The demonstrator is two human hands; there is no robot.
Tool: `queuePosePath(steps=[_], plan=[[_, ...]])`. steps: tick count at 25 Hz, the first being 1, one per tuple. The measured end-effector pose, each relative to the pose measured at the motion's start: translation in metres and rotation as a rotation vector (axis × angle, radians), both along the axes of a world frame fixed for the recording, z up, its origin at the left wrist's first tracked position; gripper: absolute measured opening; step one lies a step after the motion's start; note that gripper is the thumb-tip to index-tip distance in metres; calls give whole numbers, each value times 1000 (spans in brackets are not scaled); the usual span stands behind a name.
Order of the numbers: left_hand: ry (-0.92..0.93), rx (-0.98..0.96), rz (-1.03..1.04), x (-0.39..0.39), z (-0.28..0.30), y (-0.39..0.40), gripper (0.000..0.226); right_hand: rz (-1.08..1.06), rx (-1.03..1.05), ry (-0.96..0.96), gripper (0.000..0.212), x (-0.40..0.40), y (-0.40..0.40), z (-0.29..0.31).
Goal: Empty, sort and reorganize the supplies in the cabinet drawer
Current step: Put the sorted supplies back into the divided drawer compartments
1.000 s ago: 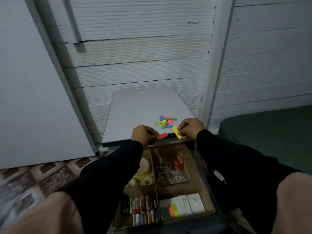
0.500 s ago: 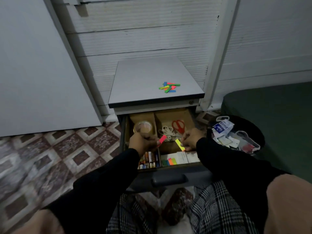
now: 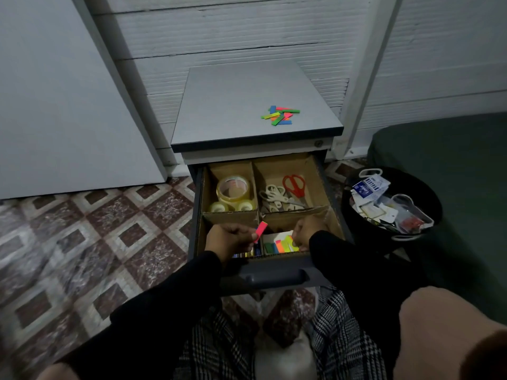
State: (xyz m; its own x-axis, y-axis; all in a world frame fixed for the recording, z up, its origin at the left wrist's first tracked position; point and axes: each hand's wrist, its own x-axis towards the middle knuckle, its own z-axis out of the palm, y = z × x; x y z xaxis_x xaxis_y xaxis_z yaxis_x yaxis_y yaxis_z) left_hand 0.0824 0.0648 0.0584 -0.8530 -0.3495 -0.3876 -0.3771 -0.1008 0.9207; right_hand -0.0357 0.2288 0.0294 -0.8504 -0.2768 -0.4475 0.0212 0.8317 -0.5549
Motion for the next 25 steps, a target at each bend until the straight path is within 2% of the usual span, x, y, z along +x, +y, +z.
queuePosePath(steps=[7,16,19,21,25], plan=[[-9,44,-15,-6,1,9,11,52,108,92,39,0,-4,-9],[-1,80,-29,-3,5,13,8,66,108,110,40,4,-3,-4],[-9,101,-13,-3,4,15,7,53,120,104,30,8,-2,4],[-5,104,-2,-5,4,17,5,-21,-26,62,27,11,-1,11],[7,162,40,-14,9,22,6,-168,-488,-123,19,20,4,42]])
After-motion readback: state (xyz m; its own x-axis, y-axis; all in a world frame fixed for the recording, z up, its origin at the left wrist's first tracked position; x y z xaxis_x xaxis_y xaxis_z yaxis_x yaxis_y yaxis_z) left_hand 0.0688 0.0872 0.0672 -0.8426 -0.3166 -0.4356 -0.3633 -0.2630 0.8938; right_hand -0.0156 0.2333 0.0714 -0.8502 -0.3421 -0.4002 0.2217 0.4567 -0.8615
